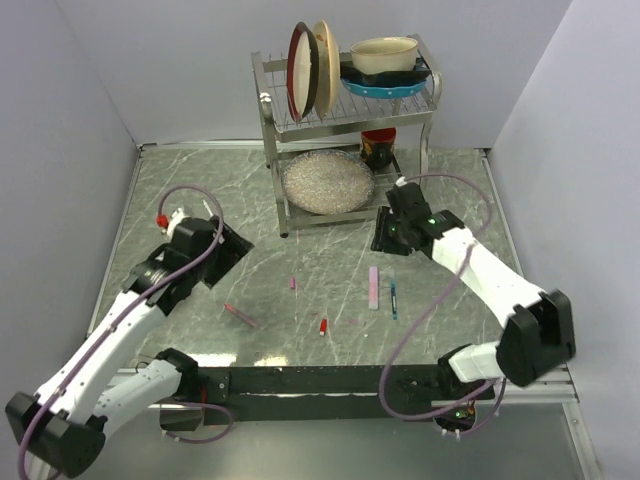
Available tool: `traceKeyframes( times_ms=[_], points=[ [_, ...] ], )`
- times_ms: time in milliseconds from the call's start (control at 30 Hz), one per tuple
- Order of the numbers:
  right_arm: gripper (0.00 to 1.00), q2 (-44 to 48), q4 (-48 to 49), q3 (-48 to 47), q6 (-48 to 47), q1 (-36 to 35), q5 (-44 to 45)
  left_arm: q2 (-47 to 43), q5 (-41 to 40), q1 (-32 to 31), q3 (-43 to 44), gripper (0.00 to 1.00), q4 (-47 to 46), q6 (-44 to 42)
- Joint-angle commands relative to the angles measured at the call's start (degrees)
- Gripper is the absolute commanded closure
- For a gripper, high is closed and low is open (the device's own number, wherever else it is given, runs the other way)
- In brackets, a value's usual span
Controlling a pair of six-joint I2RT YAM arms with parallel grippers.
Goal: Insert the pens into the pen caps
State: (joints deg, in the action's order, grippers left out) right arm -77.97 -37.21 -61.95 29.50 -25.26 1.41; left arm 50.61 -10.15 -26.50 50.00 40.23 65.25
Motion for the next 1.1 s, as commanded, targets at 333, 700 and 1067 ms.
traceKeyframes(
  times_ms=[333,700,1067],
  points=[
    [0.55,12.7,7.9,8.3,0.5,-0.5,-5.8,6.2,4.2,-0.1,-11.3,0.33,12.2,22.1],
    [0.57,13.0,10.0,10.2,2.0,-0.8,-7.4,14.2,5.4,-0.1,-14.6,0.37,5.5,21.3],
    [0.58,12.8,9.7,10.2,2.3,-2.0,-6.5,24.0,5.1,-0.2,-12.6,0.58,5.9,19.7]
  ],
)
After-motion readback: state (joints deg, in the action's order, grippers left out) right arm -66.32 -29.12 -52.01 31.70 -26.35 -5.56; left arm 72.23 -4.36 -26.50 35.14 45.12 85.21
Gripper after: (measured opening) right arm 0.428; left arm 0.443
